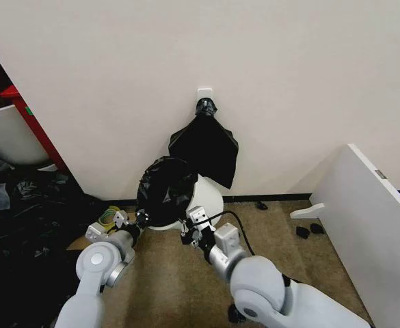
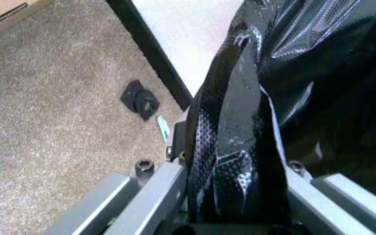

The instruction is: Place the garbage bag over the trash bin.

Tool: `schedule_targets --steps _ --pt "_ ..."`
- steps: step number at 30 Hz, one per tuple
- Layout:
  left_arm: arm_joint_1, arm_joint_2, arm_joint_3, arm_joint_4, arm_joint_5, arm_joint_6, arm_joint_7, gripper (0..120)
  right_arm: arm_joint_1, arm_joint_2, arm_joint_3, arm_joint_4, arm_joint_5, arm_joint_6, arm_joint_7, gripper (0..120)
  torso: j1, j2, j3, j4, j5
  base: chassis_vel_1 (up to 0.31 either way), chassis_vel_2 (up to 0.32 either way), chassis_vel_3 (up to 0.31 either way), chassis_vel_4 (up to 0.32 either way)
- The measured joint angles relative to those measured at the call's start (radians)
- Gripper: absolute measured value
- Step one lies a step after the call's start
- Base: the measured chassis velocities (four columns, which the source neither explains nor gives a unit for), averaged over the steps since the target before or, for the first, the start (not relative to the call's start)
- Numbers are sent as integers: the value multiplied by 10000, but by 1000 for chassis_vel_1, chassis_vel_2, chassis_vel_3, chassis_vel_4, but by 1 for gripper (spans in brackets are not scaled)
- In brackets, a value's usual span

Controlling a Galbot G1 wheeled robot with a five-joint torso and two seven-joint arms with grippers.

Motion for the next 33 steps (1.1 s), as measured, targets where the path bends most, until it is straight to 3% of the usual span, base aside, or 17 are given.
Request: schedule_targets --steps 14,18,25,33 --pt "-139 58 -18 116 -15 -33 28 0 -843 -475 1055 1719 2838 118 361 0 0 0 0 -1 0 0 0 0 0" --pt "-134 27 -17 98 -17 -46 23 0 -882 -281 1109 1754 3077 838 -23 0 0 0 0 1 0 0 0 0 0" --pt "-74 -61 13 -30 -17 -46 14 0 -939 75 1041 1210 2605 1815 -874 0 0 0 0 1 0 0 0 0 0" --pt "-26 -23 -117 -101 -43 -46 8 0 -1638 -222 955 937 -244 1423 -659 4 0 -2 0 0 0 0 0 0 0"
